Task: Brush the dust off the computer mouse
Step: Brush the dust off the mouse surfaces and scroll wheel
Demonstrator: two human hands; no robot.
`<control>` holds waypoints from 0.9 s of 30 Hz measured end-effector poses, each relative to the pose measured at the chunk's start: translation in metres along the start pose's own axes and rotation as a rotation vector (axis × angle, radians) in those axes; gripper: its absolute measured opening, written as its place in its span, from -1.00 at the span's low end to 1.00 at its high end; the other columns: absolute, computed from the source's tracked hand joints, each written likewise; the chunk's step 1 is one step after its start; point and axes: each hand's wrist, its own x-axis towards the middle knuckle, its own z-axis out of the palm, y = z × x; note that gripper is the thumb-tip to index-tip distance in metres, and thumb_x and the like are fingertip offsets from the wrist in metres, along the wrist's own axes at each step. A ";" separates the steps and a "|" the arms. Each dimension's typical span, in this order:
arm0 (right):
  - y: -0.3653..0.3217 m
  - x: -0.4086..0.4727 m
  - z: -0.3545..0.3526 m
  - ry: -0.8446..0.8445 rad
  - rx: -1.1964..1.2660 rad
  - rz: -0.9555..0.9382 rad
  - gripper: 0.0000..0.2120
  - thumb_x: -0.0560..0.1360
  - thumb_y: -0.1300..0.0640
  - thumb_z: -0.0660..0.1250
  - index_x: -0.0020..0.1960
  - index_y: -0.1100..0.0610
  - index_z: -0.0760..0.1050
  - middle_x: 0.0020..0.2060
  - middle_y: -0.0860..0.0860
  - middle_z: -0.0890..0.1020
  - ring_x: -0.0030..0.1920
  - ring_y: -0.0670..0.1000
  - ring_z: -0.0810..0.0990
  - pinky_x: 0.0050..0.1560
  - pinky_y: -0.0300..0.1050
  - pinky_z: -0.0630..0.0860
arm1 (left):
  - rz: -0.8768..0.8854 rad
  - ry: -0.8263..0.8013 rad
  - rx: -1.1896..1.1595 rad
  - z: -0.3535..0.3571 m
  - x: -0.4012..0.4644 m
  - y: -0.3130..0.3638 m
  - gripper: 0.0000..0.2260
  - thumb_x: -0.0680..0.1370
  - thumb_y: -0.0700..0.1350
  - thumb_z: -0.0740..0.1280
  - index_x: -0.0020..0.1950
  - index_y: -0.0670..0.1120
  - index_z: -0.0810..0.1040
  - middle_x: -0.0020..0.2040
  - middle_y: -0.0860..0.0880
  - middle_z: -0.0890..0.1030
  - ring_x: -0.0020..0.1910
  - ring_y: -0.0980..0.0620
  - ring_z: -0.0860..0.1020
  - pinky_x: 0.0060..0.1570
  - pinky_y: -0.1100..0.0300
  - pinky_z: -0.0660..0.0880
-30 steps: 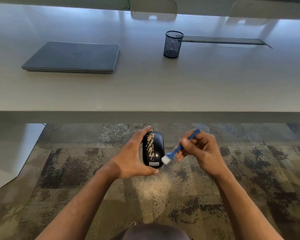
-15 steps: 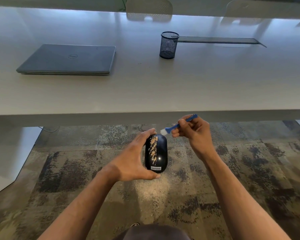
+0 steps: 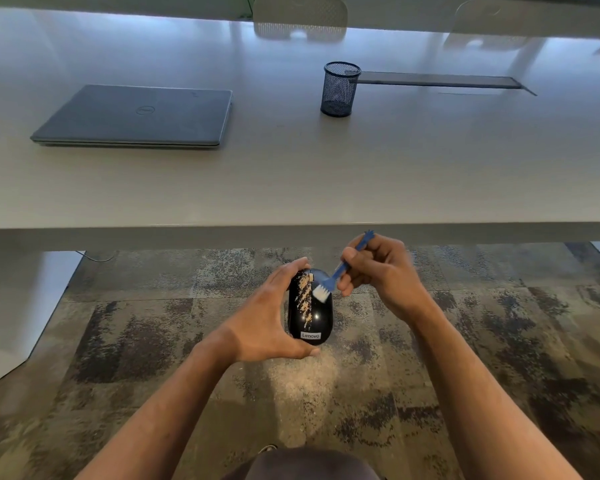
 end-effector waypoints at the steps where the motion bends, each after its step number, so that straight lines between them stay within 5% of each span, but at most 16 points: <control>1: 0.000 0.000 0.000 0.009 -0.016 0.008 -0.85 0.52 0.17 0.34 -0.06 0.28 0.51 -0.30 0.28 0.63 -0.39 0.11 0.64 -0.30 -0.06 0.64 | 0.000 -0.001 0.003 0.000 0.000 0.000 0.08 0.20 0.09 0.62 0.53 0.15 0.00 0.43 0.15 0.22 0.40 0.14 0.24 0.42 0.12 0.20; 8: 0.008 0.013 -0.004 0.365 -0.138 0.001 -0.89 0.62 0.21 0.30 0.00 0.24 0.56 -0.23 0.15 0.72 -0.25 0.11 0.71 -0.14 -0.03 0.67 | 0.006 -0.023 -0.007 0.003 0.001 0.000 0.08 0.20 0.11 0.62 0.53 0.17 0.00 0.37 0.23 0.20 0.39 0.14 0.25 0.44 0.03 0.21; 14: 0.015 0.011 0.005 0.472 -0.196 0.021 -0.94 0.58 0.14 0.37 -0.06 0.06 0.62 -0.22 0.06 0.69 -0.24 -0.06 0.66 -0.14 -0.17 0.62 | 0.009 -0.023 -0.017 0.004 0.003 0.001 0.08 0.20 0.12 0.61 0.52 0.21 -0.03 0.41 0.22 0.20 0.41 0.15 0.25 0.46 -0.01 0.23; 21: 0.017 0.008 0.014 0.268 -0.146 0.011 -0.91 0.53 0.21 0.42 0.00 0.08 0.67 -0.13 0.05 0.73 -0.06 0.03 0.70 0.10 -0.05 0.61 | 0.018 -0.058 -0.072 0.009 0.006 0.000 0.21 0.22 0.01 0.63 0.51 0.28 -0.25 0.37 0.31 0.18 0.41 0.25 0.18 0.39 0.21 0.09; 27: 0.007 0.010 0.014 0.036 -0.204 -0.028 -0.87 0.59 0.23 0.34 0.04 0.15 0.67 -0.11 0.09 0.74 -0.01 0.04 0.71 0.14 -0.09 0.60 | 0.032 -0.080 -0.062 0.012 0.008 0.003 0.26 0.23 0.02 0.63 0.47 0.31 -0.35 0.46 0.20 0.19 0.42 0.24 0.16 0.41 0.17 0.05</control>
